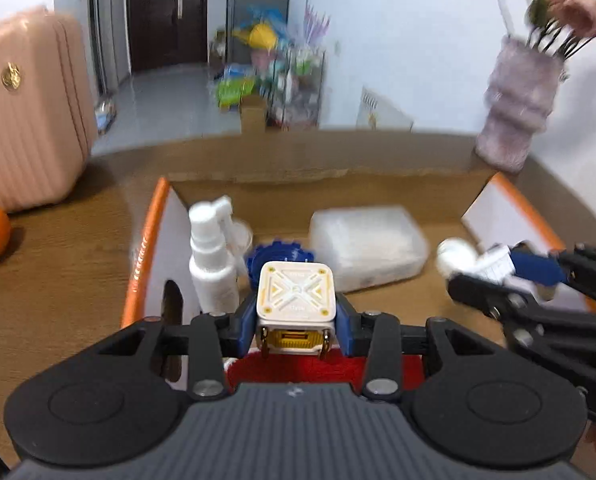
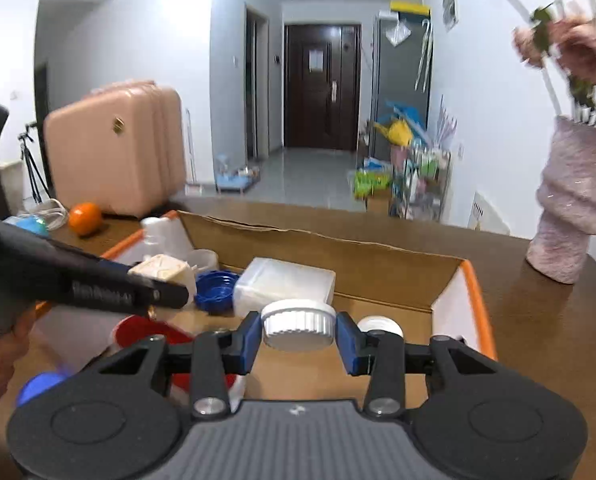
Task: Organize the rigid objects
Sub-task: 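Carry the cube into the box and open the left tool while the right tool releases the white cap there, then grasp the blue round lid with the left tool while the right tool grasps the green spray bottle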
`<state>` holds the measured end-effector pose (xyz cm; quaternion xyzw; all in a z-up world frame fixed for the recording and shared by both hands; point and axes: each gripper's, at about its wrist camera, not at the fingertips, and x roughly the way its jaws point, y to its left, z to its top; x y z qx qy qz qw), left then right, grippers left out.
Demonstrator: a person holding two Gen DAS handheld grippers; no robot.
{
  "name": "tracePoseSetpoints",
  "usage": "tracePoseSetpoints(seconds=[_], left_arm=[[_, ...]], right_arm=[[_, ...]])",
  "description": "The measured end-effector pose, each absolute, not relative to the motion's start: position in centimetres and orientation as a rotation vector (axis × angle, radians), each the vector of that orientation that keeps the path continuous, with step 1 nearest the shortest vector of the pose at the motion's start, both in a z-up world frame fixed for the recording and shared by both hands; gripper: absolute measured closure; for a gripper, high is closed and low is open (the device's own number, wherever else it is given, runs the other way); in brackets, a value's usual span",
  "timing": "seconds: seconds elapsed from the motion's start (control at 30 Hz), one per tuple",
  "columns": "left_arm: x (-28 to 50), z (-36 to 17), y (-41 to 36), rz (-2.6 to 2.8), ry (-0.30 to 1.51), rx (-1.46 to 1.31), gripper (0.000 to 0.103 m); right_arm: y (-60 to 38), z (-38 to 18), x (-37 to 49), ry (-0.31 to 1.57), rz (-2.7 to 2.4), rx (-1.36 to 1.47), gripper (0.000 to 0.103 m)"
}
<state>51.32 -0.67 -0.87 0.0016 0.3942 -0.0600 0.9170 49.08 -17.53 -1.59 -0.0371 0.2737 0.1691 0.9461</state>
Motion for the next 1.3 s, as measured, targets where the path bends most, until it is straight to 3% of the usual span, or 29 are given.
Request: tracePoseSetpoints(seconds=[0.3,0.43,0.5,0.63,0.87,1.3], left_arm=[[46.9,1.8,1.6,-0.134,0.701,0.030,0.057],[42.1,5.1,2.9,-0.145,0.604,0.048,0.048],[38.9,6.2,3.7,-0.143,0.550,0.066,0.041],[33.2,7.0,4.7,-0.056,0.485,0.135,0.039],[23.1,6.3,6.7,-0.022,0.432,0.099,0.025],[7.7,0.8,6.3,0.035,0.430,0.010,0.020]], right_arm=[[-14.7,-1.2,48.9,0.560,0.383,-0.136,0.057],[-15.6,2.2,45.5,0.507,0.387,-0.150,0.042],[-16.1,3.3,43.3,0.494,0.385,-0.175,0.041],[-17.5,4.7,37.9,0.466,0.366,-0.208,0.040],[-20.5,4.5,28.8,0.424,0.315,-0.144,0.032],[-21.8,-2.5,13.5,0.406,0.353,0.027,0.023]])
